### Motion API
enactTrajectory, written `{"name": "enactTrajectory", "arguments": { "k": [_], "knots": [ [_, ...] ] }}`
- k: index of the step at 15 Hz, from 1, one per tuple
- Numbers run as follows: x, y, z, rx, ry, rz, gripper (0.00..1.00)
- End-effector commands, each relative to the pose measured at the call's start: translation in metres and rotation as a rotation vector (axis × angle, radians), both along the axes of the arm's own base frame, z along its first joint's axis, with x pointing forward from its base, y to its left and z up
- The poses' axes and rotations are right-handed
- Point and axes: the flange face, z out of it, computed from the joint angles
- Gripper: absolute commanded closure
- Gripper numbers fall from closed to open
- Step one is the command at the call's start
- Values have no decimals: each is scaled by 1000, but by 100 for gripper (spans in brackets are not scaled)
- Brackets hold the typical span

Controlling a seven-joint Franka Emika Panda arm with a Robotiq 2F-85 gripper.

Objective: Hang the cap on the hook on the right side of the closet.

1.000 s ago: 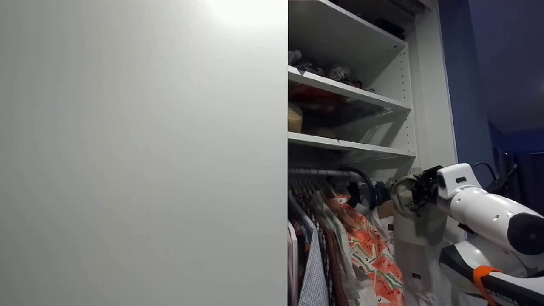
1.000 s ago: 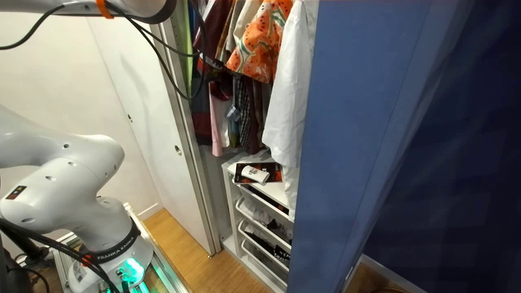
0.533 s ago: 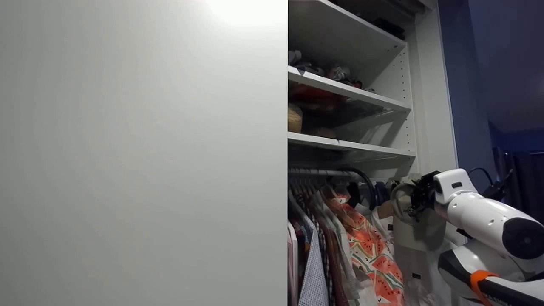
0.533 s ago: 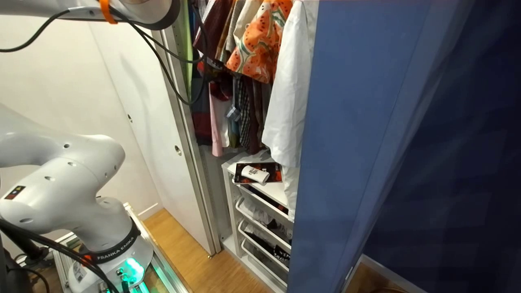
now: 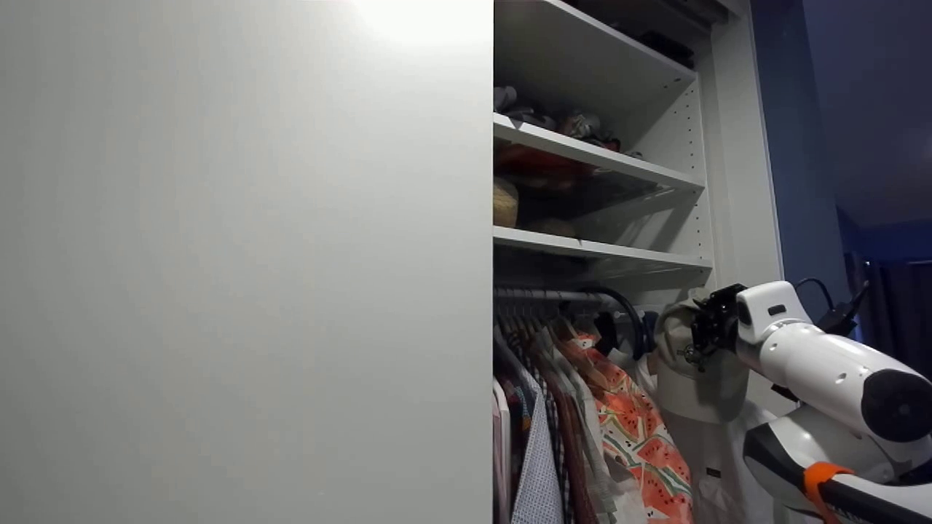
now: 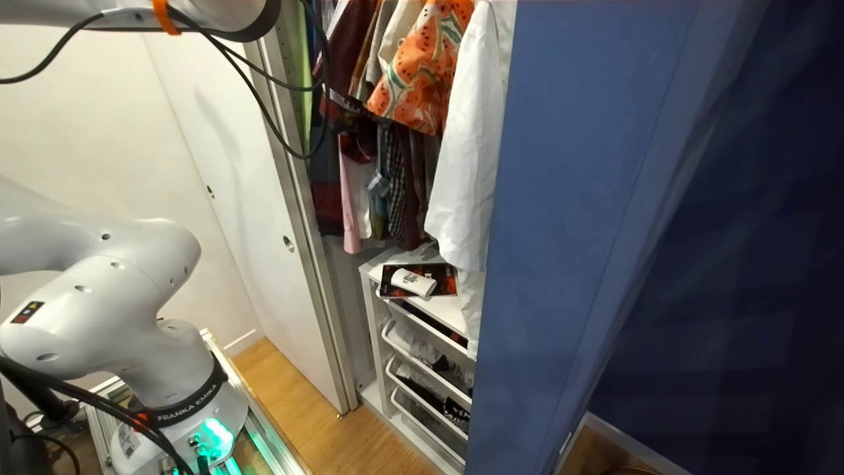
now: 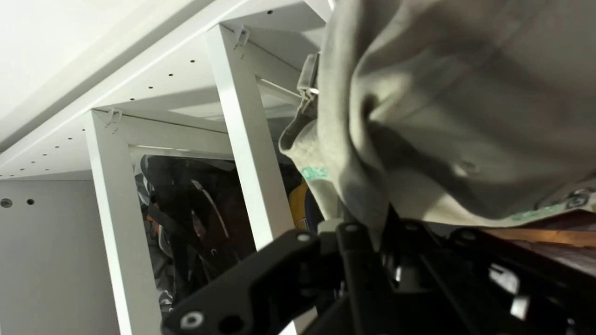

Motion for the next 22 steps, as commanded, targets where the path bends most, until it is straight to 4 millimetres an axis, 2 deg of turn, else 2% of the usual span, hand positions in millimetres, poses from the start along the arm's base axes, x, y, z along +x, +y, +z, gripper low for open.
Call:
{"name": "enactTrajectory", "arguments": {
  "k": [1,5,13,17,22],
  "knots": [
    [-1,-3,14,-1,-30,-21,97],
    [1,-13,17,7,-38,-49,97],
    [19,-30,18,47,-40,-75,97],
    [27,-31,27,50,-55,-79,97],
    [29,-21,34,32,-56,-85,97]
  ]
}}
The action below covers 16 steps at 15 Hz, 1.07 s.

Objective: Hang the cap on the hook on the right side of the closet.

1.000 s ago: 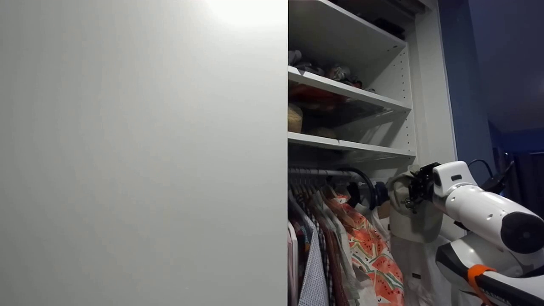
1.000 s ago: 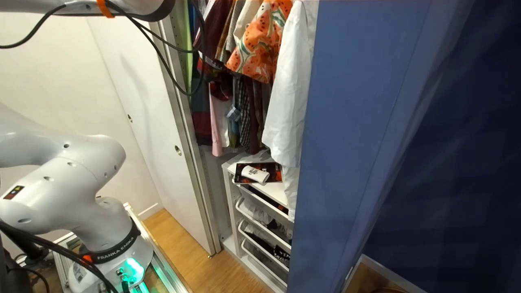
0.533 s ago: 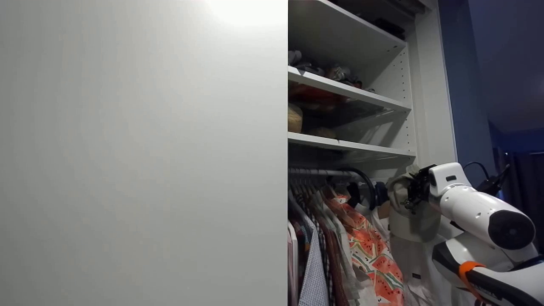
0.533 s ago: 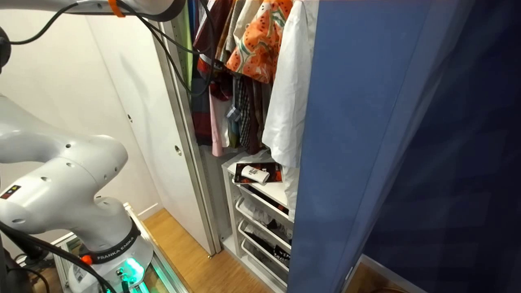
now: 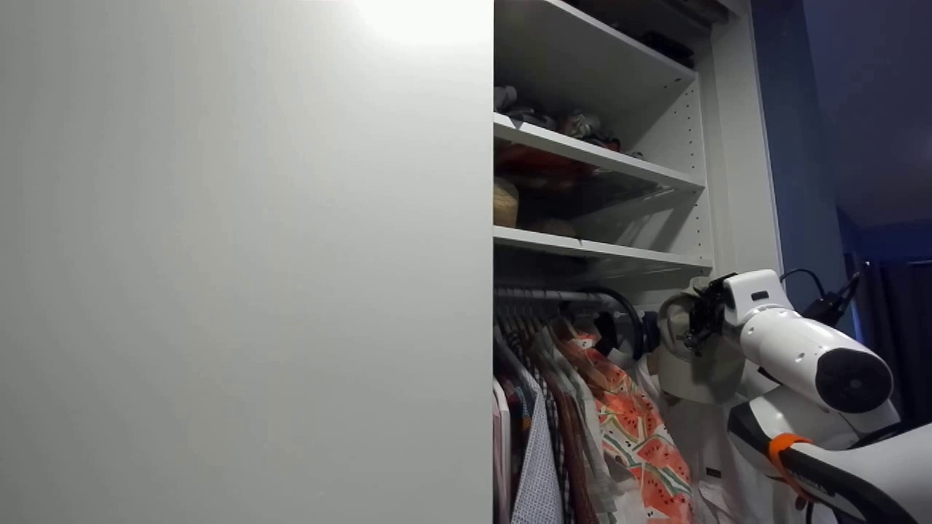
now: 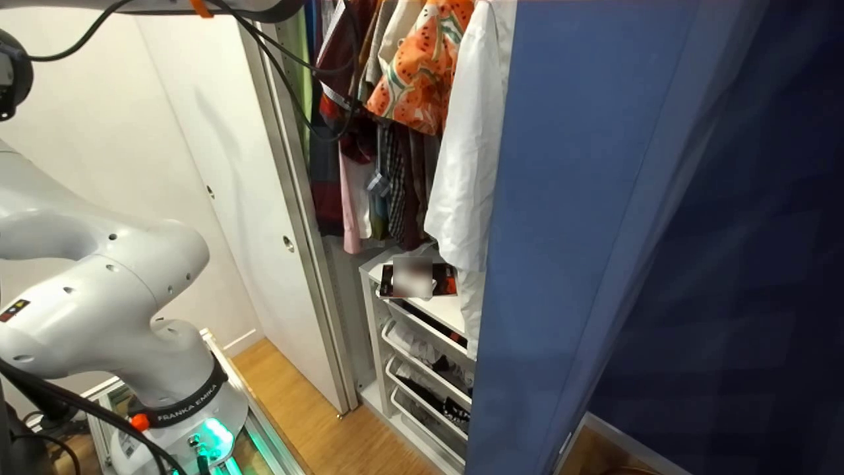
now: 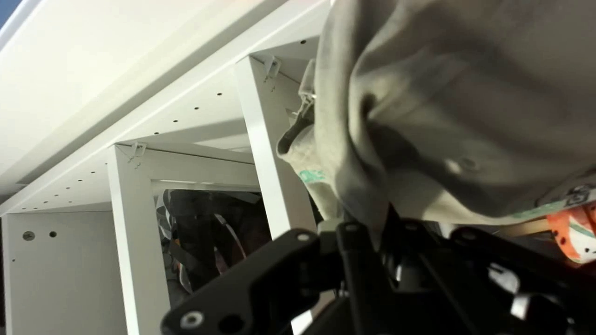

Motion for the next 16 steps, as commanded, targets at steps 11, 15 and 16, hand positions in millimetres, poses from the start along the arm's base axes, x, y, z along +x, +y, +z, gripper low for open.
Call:
{"name": "enactTrajectory", "arguments": {
  "k": [11,15,16],
  "knots": [
    [-4,-6,-5,13,31,-59,97],
    [-7,2,-21,3,65,-47,97],
    [-7,4,-26,4,74,-41,97]
  ]
}}
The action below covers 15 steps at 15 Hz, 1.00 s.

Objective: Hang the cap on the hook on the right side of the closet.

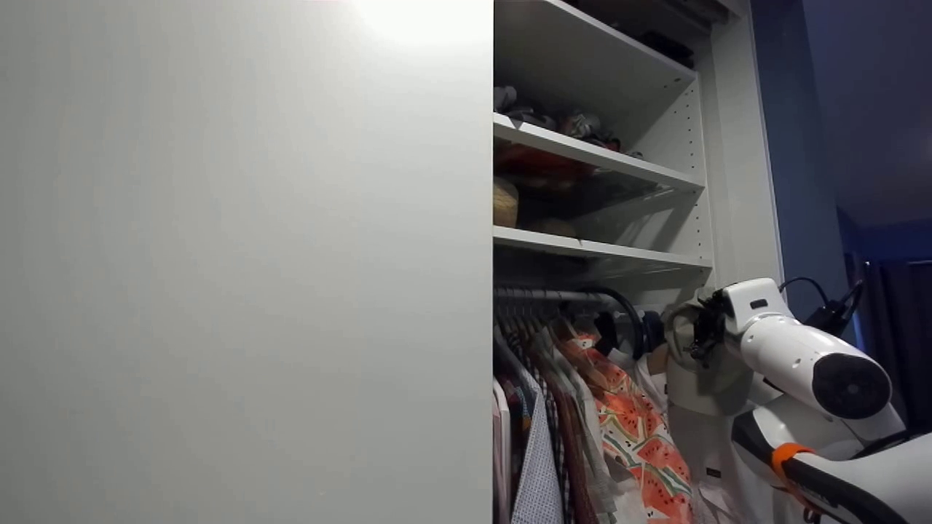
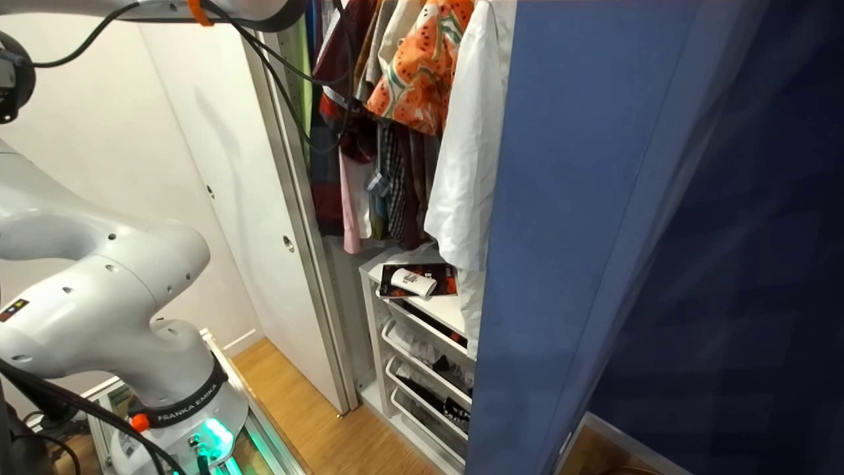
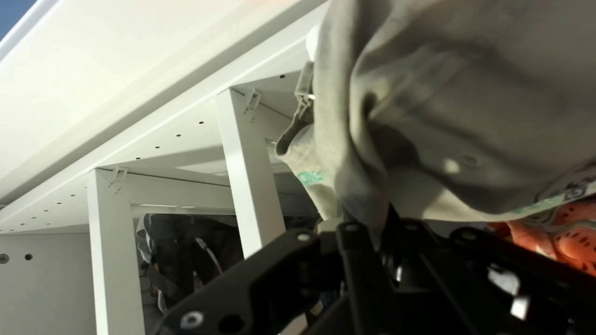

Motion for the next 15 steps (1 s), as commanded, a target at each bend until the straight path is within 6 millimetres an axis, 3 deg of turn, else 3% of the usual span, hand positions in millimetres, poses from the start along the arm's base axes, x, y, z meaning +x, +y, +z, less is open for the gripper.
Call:
{"name": "enactTrajectory", "arguments": {
  "k": [1,3,4,6,8,13,15],
  "knots": [
    [-9,11,-16,-15,37,-1,97],
    [-11,13,-27,1,55,-8,97],
    [-12,12,-34,9,68,-17,65],
    [-13,11,-45,27,90,-29,57],
    [-15,12,-54,53,104,-29,43],
    [-35,53,-93,111,111,92,8],
    [-46,68,-110,112,160,139,0]
  ]
}}
